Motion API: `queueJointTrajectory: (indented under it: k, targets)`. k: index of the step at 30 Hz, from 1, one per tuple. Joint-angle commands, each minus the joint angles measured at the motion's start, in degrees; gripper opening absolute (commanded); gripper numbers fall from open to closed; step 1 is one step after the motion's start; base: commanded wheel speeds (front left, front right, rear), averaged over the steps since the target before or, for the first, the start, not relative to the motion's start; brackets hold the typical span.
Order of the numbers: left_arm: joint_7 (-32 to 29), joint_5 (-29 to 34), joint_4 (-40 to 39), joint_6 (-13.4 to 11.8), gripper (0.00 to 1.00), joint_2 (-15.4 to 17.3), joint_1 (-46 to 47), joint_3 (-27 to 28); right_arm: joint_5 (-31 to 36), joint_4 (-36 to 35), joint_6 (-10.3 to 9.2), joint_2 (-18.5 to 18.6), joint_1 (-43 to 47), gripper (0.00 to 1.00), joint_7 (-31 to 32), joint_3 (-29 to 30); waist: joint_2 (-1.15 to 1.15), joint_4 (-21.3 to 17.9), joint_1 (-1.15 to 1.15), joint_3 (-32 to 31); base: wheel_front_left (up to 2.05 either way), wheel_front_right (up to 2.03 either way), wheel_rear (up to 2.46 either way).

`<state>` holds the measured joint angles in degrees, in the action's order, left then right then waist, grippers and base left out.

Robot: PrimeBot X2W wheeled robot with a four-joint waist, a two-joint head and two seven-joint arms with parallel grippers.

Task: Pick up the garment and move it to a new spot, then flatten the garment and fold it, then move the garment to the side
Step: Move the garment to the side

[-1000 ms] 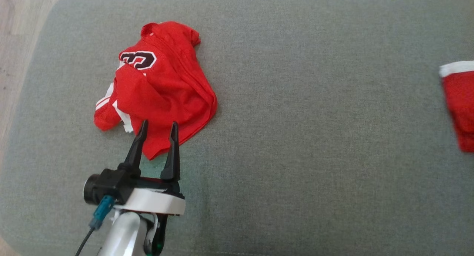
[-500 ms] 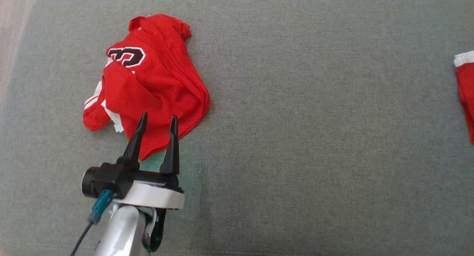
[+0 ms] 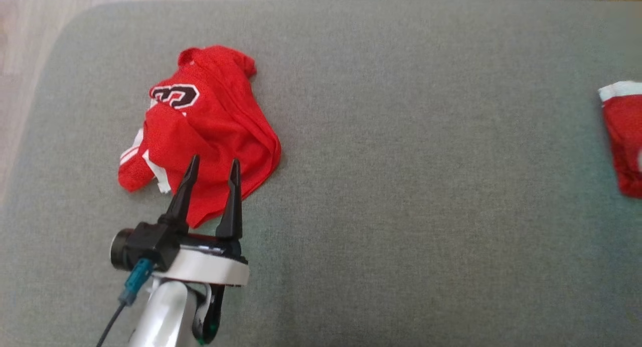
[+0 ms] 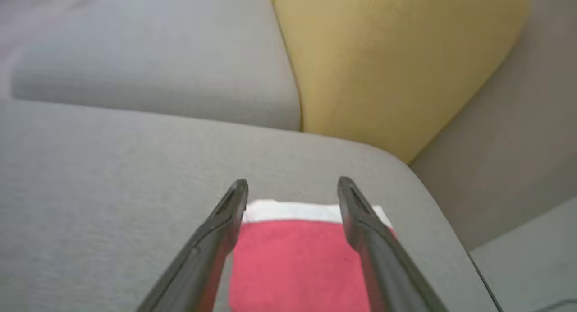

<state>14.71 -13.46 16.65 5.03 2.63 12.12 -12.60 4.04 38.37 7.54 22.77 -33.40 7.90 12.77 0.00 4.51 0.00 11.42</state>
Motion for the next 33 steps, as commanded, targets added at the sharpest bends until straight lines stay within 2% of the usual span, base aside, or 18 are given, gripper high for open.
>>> queueJointTrajectory:
  k: [1, 6, 10, 13, 16, 21, 23, 27, 33]
  targets:
    - [0.29, 0.39, -1.51, -0.39, 1.0, 0.25, -0.29, 2.49, -0.85, -3.26, -0.05, 0.34, -0.68, 1.0, -1.42, -1.84, 0.0, -0.26, 0.0, -1.88, 0.0, 0.0, 0.0]
    - [0.29, 0.64, -2.28, -0.7, 1.0, 0.25, -2.11, 3.5, -6.42, -9.25, -0.05, -4.95, 0.62, 1.0, -6.12, -5.22, 0.0, -1.05, 0.0, -5.54, 0.0, 0.0, 0.0]
    - [0.29, 0.94, -2.71, -0.69, 1.0, 0.25, -3.76, 4.41, -10.34, -13.79, -0.05, -10.94, 3.12, 1.0, -9.77, -6.84, 0.0, -2.06, 0.0, -7.89, 0.0, 0.0, 0.0]
    - [0.29, 0.91, -3.04, -0.78, 1.0, 0.25, -4.96, 4.9, -12.52, -17.04, -0.05, -15.2, 6.4, 1.0, -12.53, -9.1, 0.0, -2.62, 0.0, -9.39, 0.0, 0.0, 0.0]
    - [0.29, 0.85, -3.3, -0.91, 1.0, 0.25, -6.08, 4.97, -13.36, -19.36, -0.05, -17.84, 11.08, 1.0, -15.61, -10.76, 0.0, -2.98, 0.0, -10.51, 0.0, 0.0, 0.0]
    - [0.29, 0.35, -3.67, -1.35, 1.0, 0.25, -7.69, 4.63, -12.04, -18.95, -0.05, -19.66, 18.86, 1.0, -20.98, -11.81, 0.0, -3.45, 0.0, -11.24, 0.0, 0.0, 0.0]
    - [0.29, 0.33, -3.54, -1.4, 1.0, 0.25, -7.98, 4.45, -13.83, -18.81, -0.05, -19.82, 21.56, 1.0, -22.02, -12.65, 0.0, -3.5, 0.0, -11.42, 0.0, 0.0, 0.0]
    - [0.29, 0.07, -3.5, -1.7, 1.0, 0.25, -8.51, 4.51, -17.61, -18.86, -0.05, -19.87, 25.67, 1.0, -22.79, -15.16, 0.0, -3.88, 0.0, -11.54, 0.0, 0.0, 0.0]
    - [0.29, -0.19, -3.4, -2.0, 1.0, 0.25, -9.06, 4.27, -18.76, -21.11, -0.05, -19.88, 27.48, 1.0, -22.88, -16.66, 0.0, -4.19, 0.0, -11.61, 0.0, 0.0, 0.0]
